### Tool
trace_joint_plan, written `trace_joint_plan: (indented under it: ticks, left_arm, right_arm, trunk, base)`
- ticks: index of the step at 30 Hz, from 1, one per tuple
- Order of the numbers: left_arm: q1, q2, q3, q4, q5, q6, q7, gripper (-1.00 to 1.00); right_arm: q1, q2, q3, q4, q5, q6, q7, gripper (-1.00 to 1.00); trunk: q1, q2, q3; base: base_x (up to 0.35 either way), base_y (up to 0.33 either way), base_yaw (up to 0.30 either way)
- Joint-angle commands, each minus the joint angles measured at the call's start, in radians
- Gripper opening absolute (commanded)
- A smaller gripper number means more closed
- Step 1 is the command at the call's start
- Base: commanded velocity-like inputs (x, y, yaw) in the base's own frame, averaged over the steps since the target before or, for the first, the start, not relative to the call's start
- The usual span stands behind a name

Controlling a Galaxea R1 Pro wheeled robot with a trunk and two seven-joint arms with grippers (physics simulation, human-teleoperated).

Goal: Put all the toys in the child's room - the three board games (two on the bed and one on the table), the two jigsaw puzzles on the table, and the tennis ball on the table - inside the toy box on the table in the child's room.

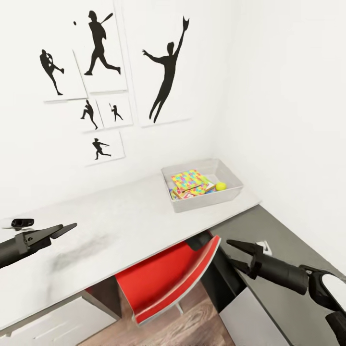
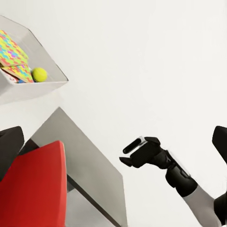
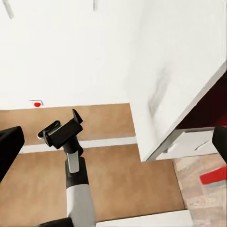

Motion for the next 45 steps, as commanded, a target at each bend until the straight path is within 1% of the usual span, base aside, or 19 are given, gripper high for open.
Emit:
trace_joint_plan:
  ticks: [1, 2, 5, 6, 7, 8, 10, 11, 12, 13, 14, 16, 17, 18, 22, 26, 32, 39, 45]
  left_arm:
    - [0.0, 0.0, 0.0, -0.002, -0.001, 0.011, -0.004, 1.0]
    - [0.0, 0.0, 0.001, -0.003, -0.002, 0.011, -0.004, 1.0]
    - [0.002, 0.002, 0.009, -0.005, -0.002, 0.011, -0.004, 1.0]
    - [0.003, 0.002, 0.022, -0.005, -0.001, 0.012, -0.004, 1.0]
    - [0.003, 0.002, 0.031, -0.005, -0.001, 0.012, -0.004, 1.0]
    - [0.004, 0.001, 0.047, -0.006, -0.001, 0.013, -0.004, 1.0]
    - [0.004, 0.001, 0.059, -0.006, 0.0, 0.013, -0.004, 1.0]
    - [0.006, 0.0, 0.068, -0.008, 0.001, 0.014, -0.004, 1.0]
    - [0.009, 0.0, 0.072, -0.008, 0.001, 0.014, -0.004, 1.0]
    - [0.02, 0.001, 0.08, -0.009, 0.0, 0.014, -0.004, 1.0]
    - [0.026, 0.002, 0.086, -0.009, 0.0, 0.014, -0.004, 1.0]
    - [0.047, 0.011, 0.116, -0.017, 0.002, 0.014, -0.004, 1.0]
    - [0.053, 0.014, 0.129, -0.02, 0.004, 0.014, -0.004, 1.0]
    - [0.055, 0.015, 0.134, -0.021, 0.005, 0.015, -0.004, 1.0]
    - [0.062, 0.018, 0.151, -0.023, 0.007, 0.014, -0.004, 1.0]
    - [0.064, 0.02, 0.157, -0.024, 0.008, 0.014, -0.004, 1.0]
    - [0.065, 0.019, 0.158, -0.025, 0.008, 0.014, -0.004, 1.0]
    - [0.065, 0.017, 0.154, -0.026, 0.008, 0.013, -0.004, 1.0]
    - [0.066, 0.017, 0.154, -0.026, 0.008, 0.013, -0.004, 1.0]
  right_arm:
    - [0.007, 0.007, -0.004, 0.0, 0.009, 0.002, 0.018, 1.0]
    - [0.017, 0.018, -0.017, 0.0, 0.016, 0.002, 0.047, 1.0]
    - [0.03, 0.028, -0.05, 0.0, 0.028, 0.002, 0.117, 1.0]
    - [0.034, 0.029, -0.062, 0.0, 0.038, 0.002, 0.148, 1.0]
    - [0.035, 0.03, -0.067, 0.0, 0.047, 0.002, 0.162, 1.0]
    - [0.037, 0.03, -0.076, 0.0, 0.068, 0.002, 0.184, 1.0]
    - [0.039, 0.032, -0.086, 0.0, 0.098, 0.002, 0.202, 1.0]
    - [0.04, 0.035, -0.096, 0.0, 0.133, 0.002, 0.214, 1.0]
    - [0.039, 0.037, -0.099, 0.0, 0.151, 0.002, 0.219, 1.0]
    - [0.039, 0.04, -0.104, 0.0, 0.187, 0.002, 0.226, 1.0]
    - [0.039, 0.04, -0.106, 0.0, 0.204, 0.002, 0.228, 1.0]
    - [0.039, 0.044, -0.111, 0.0, 0.255, 0.002, 0.234, 1.0]
    - [0.038, 0.045, -0.112, 0.0, 0.271, 0.002, 0.235, 1.0]
    - [0.038, 0.046, -0.111, 0.0, 0.282, -0.008, 0.236, 1.0]
    - [0.038, 0.058, -0.103, 0.001, 0.297, -0.071, 0.237, 1.0]
    - [0.038, 0.062, -0.09, 0.001, 0.301, -0.103, 0.238, 1.0]
    - [0.037, 0.064, -0.089, 0.0, 0.312, -0.116, 0.237, 1.0]
    - [0.037, 0.065, -0.097, 0.001, 0.314, -0.117, 0.238, 1.0]
    - [0.037, 0.065, -0.093, 0.001, 0.314, -0.118, 0.238, 1.0]
  trunk:
    - [0.0, -0.002, 0.0]
    - [0.0, -0.002, 0.002]
    - [0.0, -0.002, 0.006]
    - [0.0, -0.002, 0.008]
    - [0.0, -0.002, 0.01]
    - [0.0, -0.002, 0.011]
    - [0.0, -0.002, 0.015]
    - [0.0, -0.002, 0.016]
    - [0.0, -0.002, 0.018]
    - [0.0, -0.002, 0.02]
    - [0.0, -0.002, 0.021]
    - [0.0, -0.002, 0.025]
    - [0.0, -0.002, 0.026]
    - [0.0, -0.002, 0.028]
    - [0.0, -0.002, 0.035]
    - [0.0, -0.002, 0.04]
    - [0.0, -0.002, 0.042]
    - [0.0, -0.002, 0.043]
    - [0.0, -0.002, 0.043]
  base:
    - [-0.124, -0.224, 0.0]
    - [-0.093, -0.203, 0.0]
    - [-0.053, -0.121, 0.0]
    - [-0.024, -0.055, 0.0]
    - [-0.02, -0.044, 0.0]
    - [-0.012, -0.028, 0.0]
    - [-0.009, -0.02, 0.0]
    - [-0.005, -0.012, 0.0]
    - [-0.004, -0.009, 0.0]
    - [-0.003, -0.006, 0.0]
    - [-0.002, -0.005, 0.0]
    - [-0.001, -0.002, 0.0]
    - [-0.001, -0.001, 0.0]
    - [0.0, 0.0, 0.0]
    - [0.0, 0.0, 0.0]
    - [0.0, 0.0, 0.0]
    - [0.0, 0.0, 0.0]
    - [0.0, 0.0, 0.0]
    - [0.0, 0.0, 0.0]
